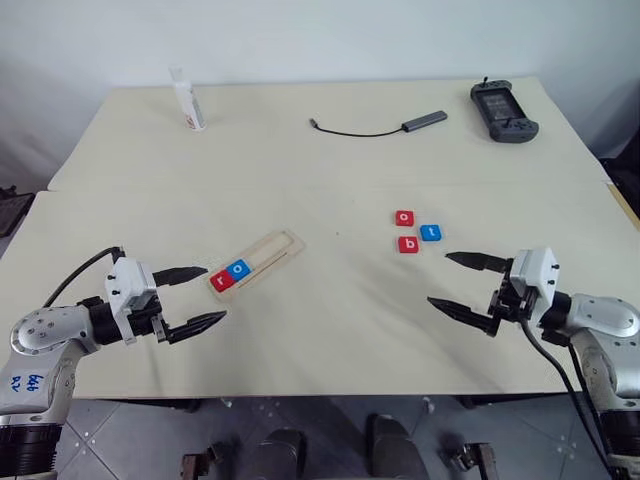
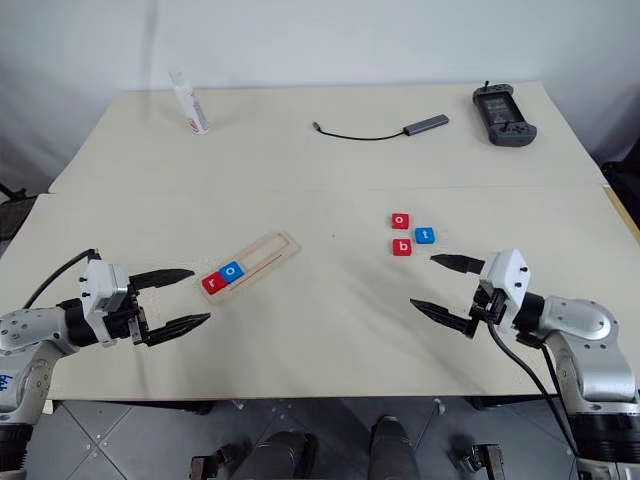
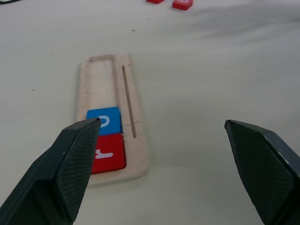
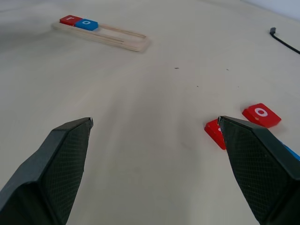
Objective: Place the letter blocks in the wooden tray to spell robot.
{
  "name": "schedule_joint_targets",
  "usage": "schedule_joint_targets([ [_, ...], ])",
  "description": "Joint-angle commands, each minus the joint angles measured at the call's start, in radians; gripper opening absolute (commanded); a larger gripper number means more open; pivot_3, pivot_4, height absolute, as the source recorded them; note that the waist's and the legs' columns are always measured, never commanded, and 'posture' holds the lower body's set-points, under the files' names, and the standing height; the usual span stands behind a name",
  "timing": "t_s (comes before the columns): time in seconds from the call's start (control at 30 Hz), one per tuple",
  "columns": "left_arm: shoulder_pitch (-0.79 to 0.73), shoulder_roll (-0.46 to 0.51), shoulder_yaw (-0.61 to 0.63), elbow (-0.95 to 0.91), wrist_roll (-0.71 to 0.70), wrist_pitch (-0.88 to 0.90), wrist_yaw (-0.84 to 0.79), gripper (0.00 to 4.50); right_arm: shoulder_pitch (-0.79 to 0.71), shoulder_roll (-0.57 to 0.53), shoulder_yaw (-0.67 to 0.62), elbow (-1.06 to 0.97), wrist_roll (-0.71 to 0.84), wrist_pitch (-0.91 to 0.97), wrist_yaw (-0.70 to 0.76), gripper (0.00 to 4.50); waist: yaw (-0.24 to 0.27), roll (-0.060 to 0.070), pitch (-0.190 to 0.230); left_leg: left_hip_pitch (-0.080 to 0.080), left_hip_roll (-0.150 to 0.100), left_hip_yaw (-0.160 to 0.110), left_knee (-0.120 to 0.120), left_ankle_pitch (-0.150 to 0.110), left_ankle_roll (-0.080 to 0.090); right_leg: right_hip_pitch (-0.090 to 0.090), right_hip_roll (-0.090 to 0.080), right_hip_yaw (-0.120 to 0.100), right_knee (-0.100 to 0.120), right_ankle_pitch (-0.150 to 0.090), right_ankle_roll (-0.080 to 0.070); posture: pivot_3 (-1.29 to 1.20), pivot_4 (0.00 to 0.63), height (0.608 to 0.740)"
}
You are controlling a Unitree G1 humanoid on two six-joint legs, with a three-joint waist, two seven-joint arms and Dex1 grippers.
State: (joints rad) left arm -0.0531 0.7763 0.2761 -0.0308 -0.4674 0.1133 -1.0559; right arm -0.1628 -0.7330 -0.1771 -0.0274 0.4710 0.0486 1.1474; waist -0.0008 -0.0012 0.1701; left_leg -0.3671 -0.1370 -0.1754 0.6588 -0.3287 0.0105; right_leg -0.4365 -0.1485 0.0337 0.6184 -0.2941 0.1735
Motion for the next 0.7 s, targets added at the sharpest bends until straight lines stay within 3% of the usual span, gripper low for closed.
schedule_joint_targets([
  [0.03,0.016,-0.015,0.039,-0.012,0.021,-0.045,0.041,4.5,-0.035,0.007,0.008,0.005,0.032,0.018,0.033,4.46,0.0,0.0,0.0,0.0,0.0,0.0,0.0,0.0,0.0,0.0,0.0,0.0,0.0,0.0,0.0,0.0,0.15,0.74],
  [0.4,0.284,-0.082,0.262,0.011,0.007,-0.072,0.163,4.5,-0.266,0.157,0.167,0.007,0.04,0.041,0.092,4.46,-0.002,-0.001,0.0,0.0,0.005,0.003,0.0,-0.002,-0.002,-0.003,0.005,0.002,0.0,0.001,-0.002,0.0,0.15,0.74],
  [0.7,0.259,-0.103,0.22,0.014,-0.038,-0.024,0.143,4.5,-0.315,0.21,0.219,-0.026,0.021,-0.009,0.119,4.46,0.024,-0.001,0.0,-0.001,0.006,0.003,0.002,-0.002,-0.003,-0.002,0.006,0.001,0.0,0.003,-0.007,0.0,0.15,0.74],
])
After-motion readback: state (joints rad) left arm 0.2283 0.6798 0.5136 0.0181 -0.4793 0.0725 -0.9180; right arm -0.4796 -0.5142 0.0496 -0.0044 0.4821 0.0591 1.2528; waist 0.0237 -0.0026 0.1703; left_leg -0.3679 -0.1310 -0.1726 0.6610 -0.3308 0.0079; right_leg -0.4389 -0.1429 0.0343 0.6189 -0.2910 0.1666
